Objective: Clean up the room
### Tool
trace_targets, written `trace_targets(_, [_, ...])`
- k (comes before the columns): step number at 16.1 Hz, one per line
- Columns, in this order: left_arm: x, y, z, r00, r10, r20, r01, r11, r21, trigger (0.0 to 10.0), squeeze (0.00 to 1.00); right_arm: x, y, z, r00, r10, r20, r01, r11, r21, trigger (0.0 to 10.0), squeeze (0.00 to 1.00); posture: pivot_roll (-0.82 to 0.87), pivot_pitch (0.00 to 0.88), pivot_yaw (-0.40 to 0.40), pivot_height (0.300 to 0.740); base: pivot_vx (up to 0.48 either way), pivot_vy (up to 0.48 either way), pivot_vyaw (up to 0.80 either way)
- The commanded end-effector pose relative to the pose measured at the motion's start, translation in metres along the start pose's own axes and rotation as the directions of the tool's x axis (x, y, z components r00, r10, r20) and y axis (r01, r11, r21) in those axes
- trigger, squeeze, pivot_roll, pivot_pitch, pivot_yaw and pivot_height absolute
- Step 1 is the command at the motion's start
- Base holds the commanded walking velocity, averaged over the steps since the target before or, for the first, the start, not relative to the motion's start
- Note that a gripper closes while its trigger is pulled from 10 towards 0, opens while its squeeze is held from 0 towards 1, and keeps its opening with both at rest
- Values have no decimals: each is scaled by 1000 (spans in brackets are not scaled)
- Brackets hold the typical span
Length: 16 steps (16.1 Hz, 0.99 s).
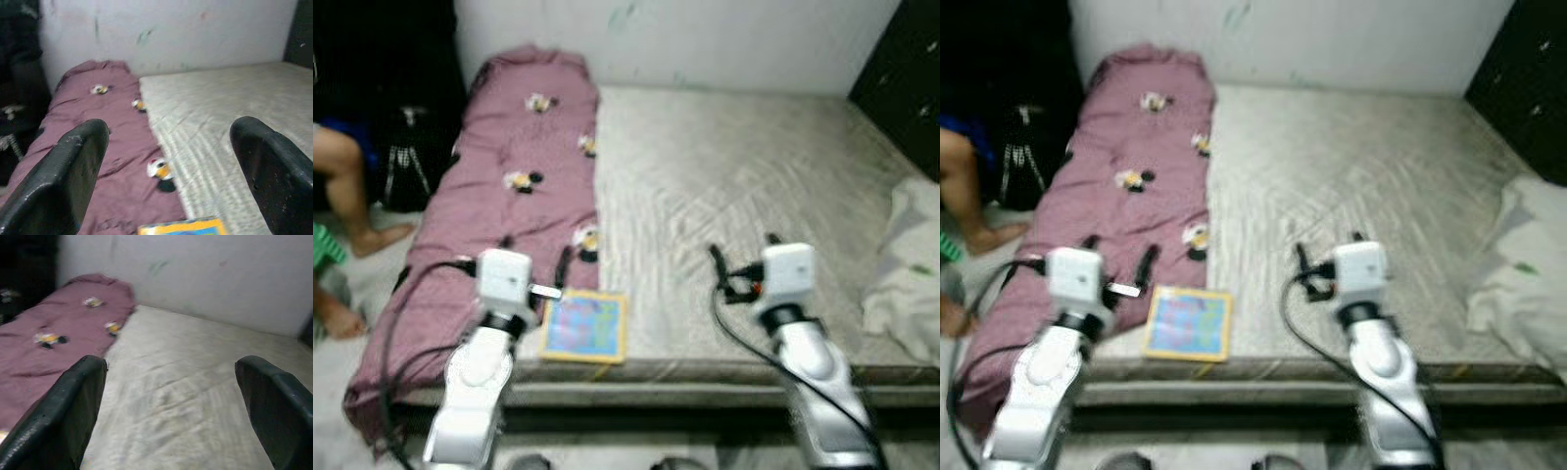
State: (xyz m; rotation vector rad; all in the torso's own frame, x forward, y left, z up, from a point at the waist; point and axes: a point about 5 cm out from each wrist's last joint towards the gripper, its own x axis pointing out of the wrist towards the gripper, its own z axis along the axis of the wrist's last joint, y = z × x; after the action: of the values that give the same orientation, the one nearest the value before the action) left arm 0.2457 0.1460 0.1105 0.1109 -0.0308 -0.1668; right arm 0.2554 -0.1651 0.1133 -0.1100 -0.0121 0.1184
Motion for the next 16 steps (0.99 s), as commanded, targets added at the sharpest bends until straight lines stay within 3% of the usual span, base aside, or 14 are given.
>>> trace_targets(1, [1,7,1,1000,14,2,-14,1000,18,10000,0,1,6,1,1000,19,8,-19,1000,13,10000,0,-51,10,-60,740,0,-300,0])
trace_targets(6, [0,6,2,1000,12,3,-12,1000,16,10000,0,1,6,1,1000,21,7,-21,1000,10,10000,0,-54,15,-60,740,0,-303,0])
trace_targets(16, [0,2,6,998,-37,42,38,999,-30,10000,0,3,6,0,1000,22,9,-22,1000,3,10000,0,-54,12,-61,740,52,0,0])
